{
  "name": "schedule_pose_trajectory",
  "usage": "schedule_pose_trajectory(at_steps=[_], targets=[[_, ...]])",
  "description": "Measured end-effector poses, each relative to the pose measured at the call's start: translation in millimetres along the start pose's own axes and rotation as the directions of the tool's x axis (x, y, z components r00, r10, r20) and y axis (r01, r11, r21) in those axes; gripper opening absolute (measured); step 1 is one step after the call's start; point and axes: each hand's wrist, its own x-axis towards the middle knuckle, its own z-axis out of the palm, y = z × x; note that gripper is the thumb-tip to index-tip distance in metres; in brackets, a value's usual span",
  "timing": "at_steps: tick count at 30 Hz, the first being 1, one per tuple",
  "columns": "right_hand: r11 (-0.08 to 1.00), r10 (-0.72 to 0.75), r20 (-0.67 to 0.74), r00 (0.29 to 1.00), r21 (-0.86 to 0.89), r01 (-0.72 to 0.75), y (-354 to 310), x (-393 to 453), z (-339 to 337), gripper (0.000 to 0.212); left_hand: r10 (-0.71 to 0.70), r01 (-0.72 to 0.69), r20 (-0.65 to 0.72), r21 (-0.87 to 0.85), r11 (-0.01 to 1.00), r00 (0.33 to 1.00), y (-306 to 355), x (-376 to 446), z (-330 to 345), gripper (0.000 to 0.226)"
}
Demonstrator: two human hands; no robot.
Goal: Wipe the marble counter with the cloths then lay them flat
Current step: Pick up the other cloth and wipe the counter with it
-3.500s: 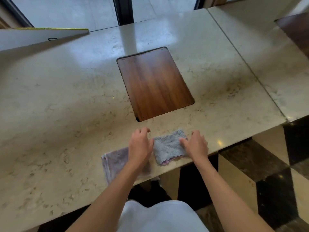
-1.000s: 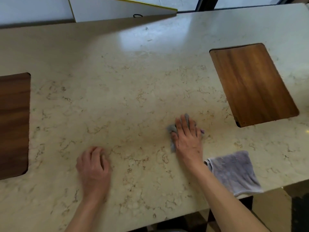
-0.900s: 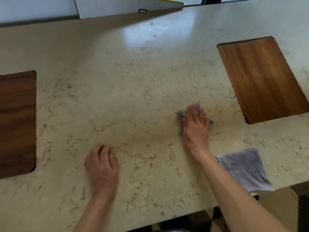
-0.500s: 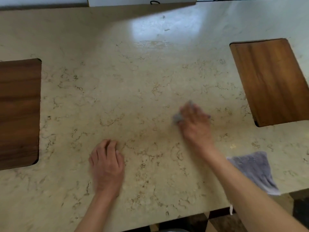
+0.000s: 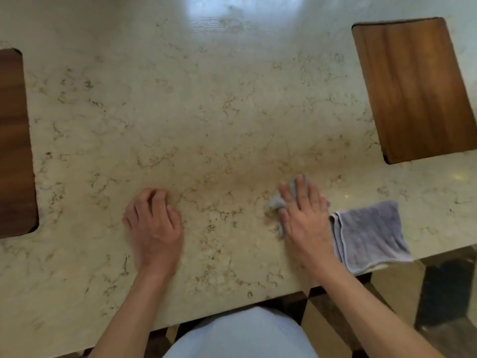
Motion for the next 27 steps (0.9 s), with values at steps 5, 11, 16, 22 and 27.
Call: schedule_pose_trajectory(at_steps=[5,11,16,22,27], targets=[[0.878,0.477,-0.077,0.875,0.089,-0.471,16,71,-16,0.054,-0.005,0.005,-0.007,-0.026,1.000,1.000,1,1,2,0.033],[0.978,-0.148,-0.205,0.968,0.113,0.173,-150,34,19,0.053,0.018,-0.034,-0.107,-0.150,0.988,0.994,-5,5,2,0.032],[0.793,-0.599,-0.055,0.799,0.095,0.601,-138,-1,28,0.049,-0.053,-0.010,-0.186,-0.324,0.946,0.981,-28,-1,-18,0.033],[0.992,0.096,0.038,0.995,0.081,-0.099,-44,103,-20,0.055,-0.176,0.174,-0.060,-0.039,0.984,0.983,-79,-8,-31,0.044],[0.987,-0.111,-0.035,0.993,0.116,0.115,-158,93,-5,0.056,-0.182,0.180,-0.054,-0.041,0.983,0.982,-83,-6,-24,0.047]])
